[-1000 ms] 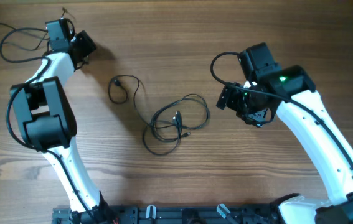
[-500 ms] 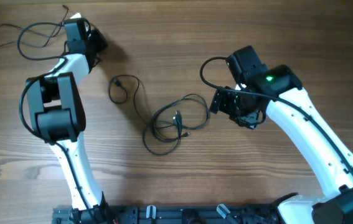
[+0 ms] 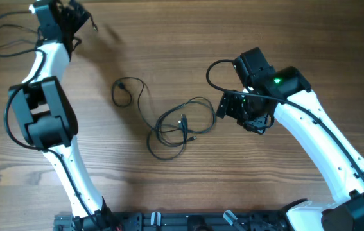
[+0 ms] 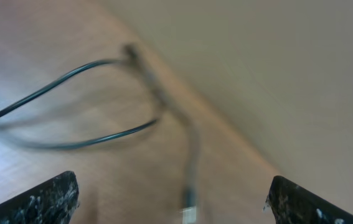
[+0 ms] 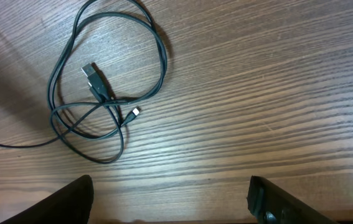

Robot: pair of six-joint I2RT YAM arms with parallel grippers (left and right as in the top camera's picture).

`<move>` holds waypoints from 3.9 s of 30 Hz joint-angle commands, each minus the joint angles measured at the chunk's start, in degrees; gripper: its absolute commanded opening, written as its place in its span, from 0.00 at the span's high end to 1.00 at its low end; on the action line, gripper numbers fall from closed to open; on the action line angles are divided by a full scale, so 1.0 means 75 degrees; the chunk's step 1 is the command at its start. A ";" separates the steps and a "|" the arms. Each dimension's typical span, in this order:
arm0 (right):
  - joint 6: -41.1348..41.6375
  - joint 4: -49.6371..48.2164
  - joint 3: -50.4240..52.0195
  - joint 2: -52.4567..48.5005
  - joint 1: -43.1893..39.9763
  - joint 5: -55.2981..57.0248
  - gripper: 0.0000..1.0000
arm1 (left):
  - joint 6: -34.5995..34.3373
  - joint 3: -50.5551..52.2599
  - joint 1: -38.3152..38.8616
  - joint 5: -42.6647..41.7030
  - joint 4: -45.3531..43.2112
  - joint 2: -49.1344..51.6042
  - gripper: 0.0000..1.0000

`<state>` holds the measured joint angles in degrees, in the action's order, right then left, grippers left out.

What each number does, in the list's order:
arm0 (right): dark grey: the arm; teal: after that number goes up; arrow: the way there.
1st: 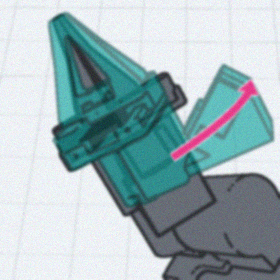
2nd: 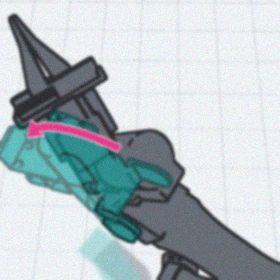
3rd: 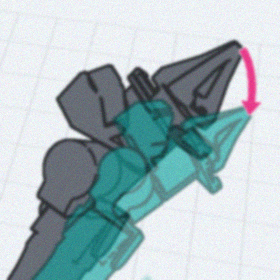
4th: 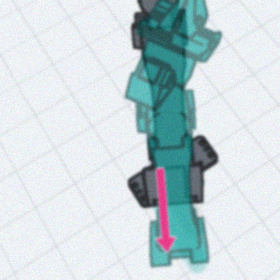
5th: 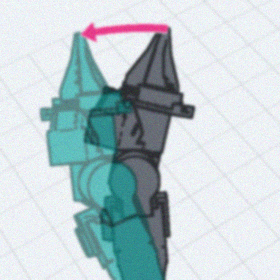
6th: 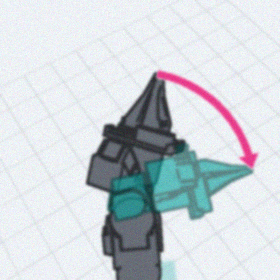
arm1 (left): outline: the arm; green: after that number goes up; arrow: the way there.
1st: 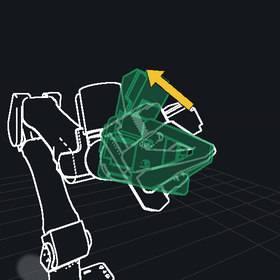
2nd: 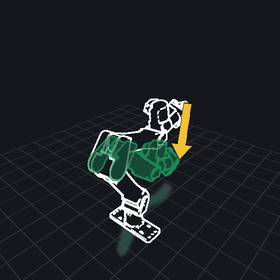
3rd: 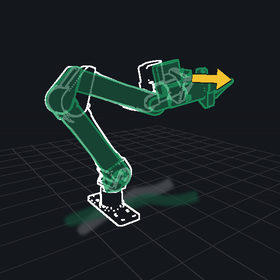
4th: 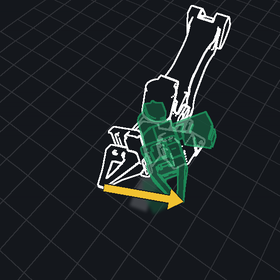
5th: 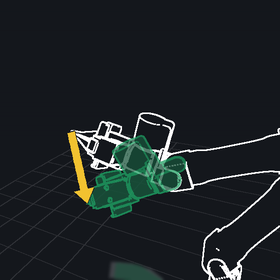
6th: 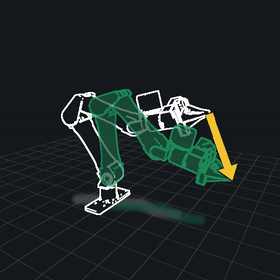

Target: Untangle cables

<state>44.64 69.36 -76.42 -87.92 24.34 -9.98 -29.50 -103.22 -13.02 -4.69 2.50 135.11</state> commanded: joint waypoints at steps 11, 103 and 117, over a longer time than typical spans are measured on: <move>-0.0157 -0.0166 0.0023 -0.0102 0.0032 0.0213 0.19 | 0.1017 0.0003 -0.1131 0.0880 0.1189 0.0035 0.05; -0.1728 -0.0306 0.0023 -0.0108 -0.0799 -0.0245 0.00 | 0.0289 0.1518 0.3943 -0.0283 1.1374 -0.5584 0.00; -0.1676 -0.0498 0.0023 -0.0108 -0.0799 -0.0332 0.00 | -0.1198 0.3555 0.4371 0.0233 0.8530 -0.6283 0.00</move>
<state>32.67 64.93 -76.29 -87.94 18.48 -13.02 -36.25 -81.76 19.51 -2.83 72.42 87.35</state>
